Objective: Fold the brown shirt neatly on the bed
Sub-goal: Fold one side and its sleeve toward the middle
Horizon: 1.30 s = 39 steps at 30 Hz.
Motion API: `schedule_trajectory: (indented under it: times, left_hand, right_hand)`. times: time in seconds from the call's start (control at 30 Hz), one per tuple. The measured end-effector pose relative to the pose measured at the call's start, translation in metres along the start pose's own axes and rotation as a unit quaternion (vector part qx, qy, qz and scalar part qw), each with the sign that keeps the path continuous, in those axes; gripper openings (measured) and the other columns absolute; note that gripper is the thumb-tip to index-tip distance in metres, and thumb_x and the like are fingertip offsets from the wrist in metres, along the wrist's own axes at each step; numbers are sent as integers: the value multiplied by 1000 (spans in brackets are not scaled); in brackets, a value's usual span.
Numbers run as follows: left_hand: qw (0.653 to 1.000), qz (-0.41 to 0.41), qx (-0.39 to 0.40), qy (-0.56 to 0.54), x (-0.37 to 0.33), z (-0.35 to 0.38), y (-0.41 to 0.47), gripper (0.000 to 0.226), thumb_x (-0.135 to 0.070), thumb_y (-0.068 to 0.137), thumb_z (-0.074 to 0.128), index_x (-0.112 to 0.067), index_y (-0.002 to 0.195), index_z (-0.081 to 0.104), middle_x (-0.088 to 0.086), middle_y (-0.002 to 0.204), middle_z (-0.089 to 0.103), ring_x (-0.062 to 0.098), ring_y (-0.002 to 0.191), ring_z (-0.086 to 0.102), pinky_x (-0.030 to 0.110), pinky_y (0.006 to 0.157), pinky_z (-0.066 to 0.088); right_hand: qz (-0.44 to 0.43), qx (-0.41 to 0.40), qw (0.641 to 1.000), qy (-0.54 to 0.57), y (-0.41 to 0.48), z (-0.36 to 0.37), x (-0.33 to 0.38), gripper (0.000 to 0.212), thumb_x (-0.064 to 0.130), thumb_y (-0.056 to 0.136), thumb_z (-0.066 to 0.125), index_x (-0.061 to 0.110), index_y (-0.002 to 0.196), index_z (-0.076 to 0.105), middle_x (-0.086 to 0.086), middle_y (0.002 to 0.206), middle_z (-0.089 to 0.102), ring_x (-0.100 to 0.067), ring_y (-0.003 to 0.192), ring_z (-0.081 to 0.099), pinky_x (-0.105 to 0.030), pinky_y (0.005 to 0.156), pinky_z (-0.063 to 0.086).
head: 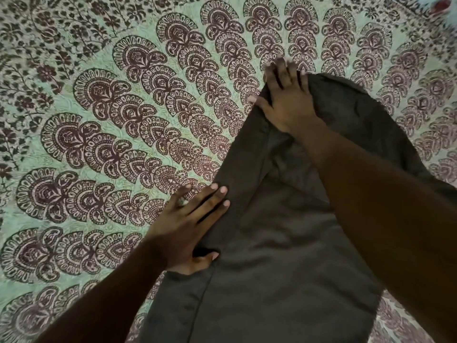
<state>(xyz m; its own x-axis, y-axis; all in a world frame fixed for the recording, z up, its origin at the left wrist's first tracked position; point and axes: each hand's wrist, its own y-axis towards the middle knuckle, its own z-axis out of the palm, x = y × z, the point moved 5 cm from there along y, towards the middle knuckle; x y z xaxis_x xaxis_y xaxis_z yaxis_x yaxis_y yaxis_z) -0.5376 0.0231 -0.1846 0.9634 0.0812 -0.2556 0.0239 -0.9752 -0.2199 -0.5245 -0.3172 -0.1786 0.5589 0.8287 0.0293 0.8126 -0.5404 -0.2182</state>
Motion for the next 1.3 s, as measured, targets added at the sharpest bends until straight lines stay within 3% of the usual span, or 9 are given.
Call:
schedule_trajectory:
  times: [0.13, 0.3, 0.47, 0.67, 0.9, 1.03, 1.17, 1.23, 1.3]
  left_hand:
    - [1000, 0, 7, 8, 0, 0, 0, 104, -73, 76, 53, -17, 160, 31, 6, 172, 11, 21, 159, 11, 58, 121, 19]
    - [1000, 10, -8, 18, 1, 4, -5, 106, -75, 77, 48, -18, 162, 22, 5, 173, 10, 21, 160, 9, 58, 122, 16]
    - [999, 3, -18, 27, -4, 4, -12, 103, -75, 83, 42, -17, 164, 14, 4, 173, 5, 22, 160, 5, 56, 125, 11]
    - [1000, 28, 13, 4, -39, 40, -124, 97, -71, 91, 38, -15, 164, 7, 6, 173, -2, 23, 160, -2, 51, 128, 9]
    - [998, 33, 44, -24, -83, 86, -268, 91, -66, 93, 47, -14, 163, 19, 4, 173, 7, 25, 160, 10, 53, 122, 27]
    - [997, 65, 44, -28, -98, 93, -309, 74, -56, 98, 45, -15, 159, 34, 3, 172, 17, 25, 158, 17, 51, 122, 27]
    - [992, -51, -80, -78, -82, 59, -291, 44, -35, 99, 44, -20, 137, 60, 3, 157, 47, 30, 146, 42, 50, 116, 30]
    - [983, -112, -107, -94, -69, 42, -263, 46, -34, 102, 44, -19, 144, 53, 3, 162, 40, 30, 150, 35, 50, 118, 28]
    - [991, -97, -71, -66, -66, 42, -234, 59, -42, 103, 42, -18, 156, 38, 1, 170, 24, 28, 155, 24, 50, 122, 24]
  right_hand:
    - [-27, -53, 998, 31, -61, 7, 52, 83, 65, 103, 30, 12, 165, 14, -13, 174, 3, -35, 160, 1, -54, 128, 7]
    - [-41, 20, 998, 47, -131, 45, 53, 84, 71, 98, 20, 24, 166, 12, -2, 175, 2, -25, 161, 2, -56, 127, 10]
    - [-31, 26, 999, 18, -151, 49, 71, 86, 75, 95, 16, 27, 166, 6, -4, 175, -1, -28, 161, 0, -58, 127, 5]
    - [-48, -1, 999, -17, -219, 70, 125, 75, 69, 102, 20, 30, 166, 7, 2, 175, 4, -26, 161, 1, -69, 122, -1]
    - [-110, 11, 994, -23, -337, 88, 197, 68, 74, 100, 29, 47, 162, 15, 0, 175, 3, -33, 161, -1, -71, 121, 6]
    - [-175, 37, 984, -8, -416, 103, 233, 59, 69, 102, 34, 55, 158, 21, 1, 174, 8, -35, 160, 5, -71, 119, 12]
    - [-209, 43, 977, -3, -480, 114, 249, 55, 64, 105, 33, 55, 158, 23, 1, 174, 11, -35, 160, 10, -69, 120, 17]
    - [-234, 40, 971, 12, -496, 114, 252, 53, 59, 107, 37, 50, 159, 26, 0, 174, 14, -32, 159, 15, -67, 121, 20]
    - [-206, 6, 978, 41, -494, 104, 246, 54, 48, 109, 39, 39, 161, 30, -5, 173, 16, -30, 159, 17, -63, 122, 23]
